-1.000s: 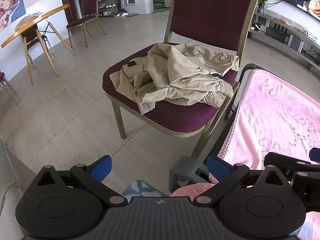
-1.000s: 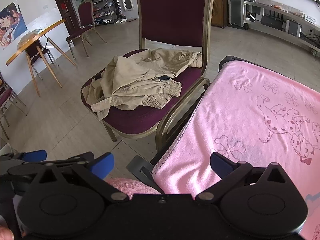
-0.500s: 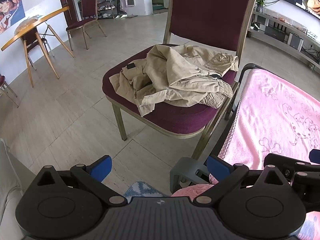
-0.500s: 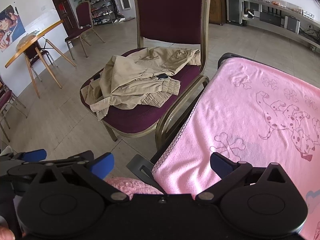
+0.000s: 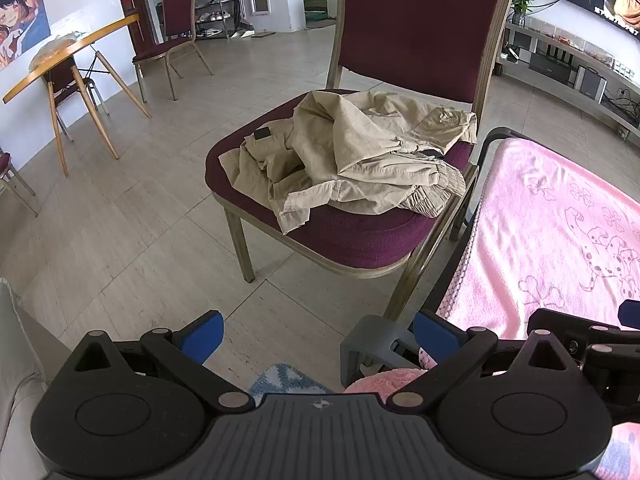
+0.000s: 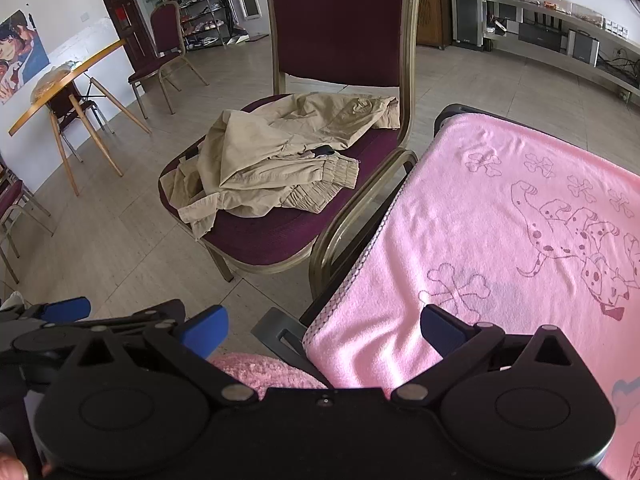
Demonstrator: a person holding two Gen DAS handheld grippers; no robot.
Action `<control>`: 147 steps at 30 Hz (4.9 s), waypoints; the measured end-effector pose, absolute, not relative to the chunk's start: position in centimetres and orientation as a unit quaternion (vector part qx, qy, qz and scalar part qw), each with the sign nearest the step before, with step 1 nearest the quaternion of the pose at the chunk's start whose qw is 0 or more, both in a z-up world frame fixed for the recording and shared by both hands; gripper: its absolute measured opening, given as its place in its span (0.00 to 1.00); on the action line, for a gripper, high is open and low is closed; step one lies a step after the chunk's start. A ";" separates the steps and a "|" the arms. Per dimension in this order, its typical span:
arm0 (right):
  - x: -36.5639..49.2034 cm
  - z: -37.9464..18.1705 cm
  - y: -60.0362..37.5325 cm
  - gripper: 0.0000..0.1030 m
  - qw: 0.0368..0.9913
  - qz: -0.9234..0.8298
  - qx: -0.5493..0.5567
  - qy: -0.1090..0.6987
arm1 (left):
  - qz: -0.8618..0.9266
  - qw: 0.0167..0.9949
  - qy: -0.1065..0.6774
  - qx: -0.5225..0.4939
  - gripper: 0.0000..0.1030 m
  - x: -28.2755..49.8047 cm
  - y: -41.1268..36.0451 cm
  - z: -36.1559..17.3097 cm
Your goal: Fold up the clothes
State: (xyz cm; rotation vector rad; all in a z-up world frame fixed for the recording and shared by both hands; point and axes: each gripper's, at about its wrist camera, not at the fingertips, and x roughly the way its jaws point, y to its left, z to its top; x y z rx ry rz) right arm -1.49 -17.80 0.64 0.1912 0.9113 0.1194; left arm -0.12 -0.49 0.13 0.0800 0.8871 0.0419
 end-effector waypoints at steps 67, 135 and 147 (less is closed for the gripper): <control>3.5 -8.0 -29.4 0.98 0.808 -0.007 0.309 0.502 | -0.058 0.898 0.435 0.038 0.11 22.9 -6.9 -5.0; -3.4 -11.6 -35.9 0.61 0.811 -0.154 0.391 0.407 | -0.205 0.851 0.415 0.249 0.15 7.5 -28.2 -10.9; -6.4 -13.5 -36.3 0.40 0.783 -0.149 0.443 0.411 | -0.225 0.847 0.404 0.261 0.20 7.1 -28.3 -11.7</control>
